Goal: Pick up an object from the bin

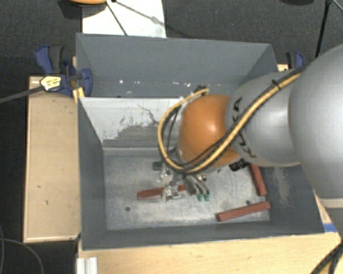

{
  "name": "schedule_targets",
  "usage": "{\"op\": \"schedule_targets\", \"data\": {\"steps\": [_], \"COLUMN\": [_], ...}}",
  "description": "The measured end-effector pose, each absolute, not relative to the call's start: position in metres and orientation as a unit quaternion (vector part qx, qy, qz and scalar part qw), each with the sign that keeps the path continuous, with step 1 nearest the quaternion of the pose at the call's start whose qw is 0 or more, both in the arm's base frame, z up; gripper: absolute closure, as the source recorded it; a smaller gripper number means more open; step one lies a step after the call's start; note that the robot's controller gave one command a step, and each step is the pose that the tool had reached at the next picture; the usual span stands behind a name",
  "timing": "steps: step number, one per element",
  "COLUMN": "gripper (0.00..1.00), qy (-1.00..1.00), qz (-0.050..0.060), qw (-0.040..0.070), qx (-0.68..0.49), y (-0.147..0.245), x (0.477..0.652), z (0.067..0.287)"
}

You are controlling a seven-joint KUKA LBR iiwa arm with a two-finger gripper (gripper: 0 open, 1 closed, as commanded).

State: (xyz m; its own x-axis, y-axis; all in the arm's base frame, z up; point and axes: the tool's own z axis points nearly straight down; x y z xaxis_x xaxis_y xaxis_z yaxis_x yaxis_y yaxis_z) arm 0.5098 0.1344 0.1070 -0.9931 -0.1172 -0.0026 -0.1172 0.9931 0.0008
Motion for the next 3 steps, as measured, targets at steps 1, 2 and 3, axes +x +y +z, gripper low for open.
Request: {"op": "schedule_targets", "data": {"steps": [1, 2, 3], "gripper": [1.00, 1.00, 1.00], "qy": [0.998, 0.998, 0.998], "qz": [0.001, 0.001, 0.000], "qw": [0.002, 0.002, -0.002], "qx": [-0.058, -0.058, -0.058], "y": [0.134, 0.134, 0.134], "x": [0.510, 0.510, 0.508], "z": [0.113, 0.116, 0.124]}}
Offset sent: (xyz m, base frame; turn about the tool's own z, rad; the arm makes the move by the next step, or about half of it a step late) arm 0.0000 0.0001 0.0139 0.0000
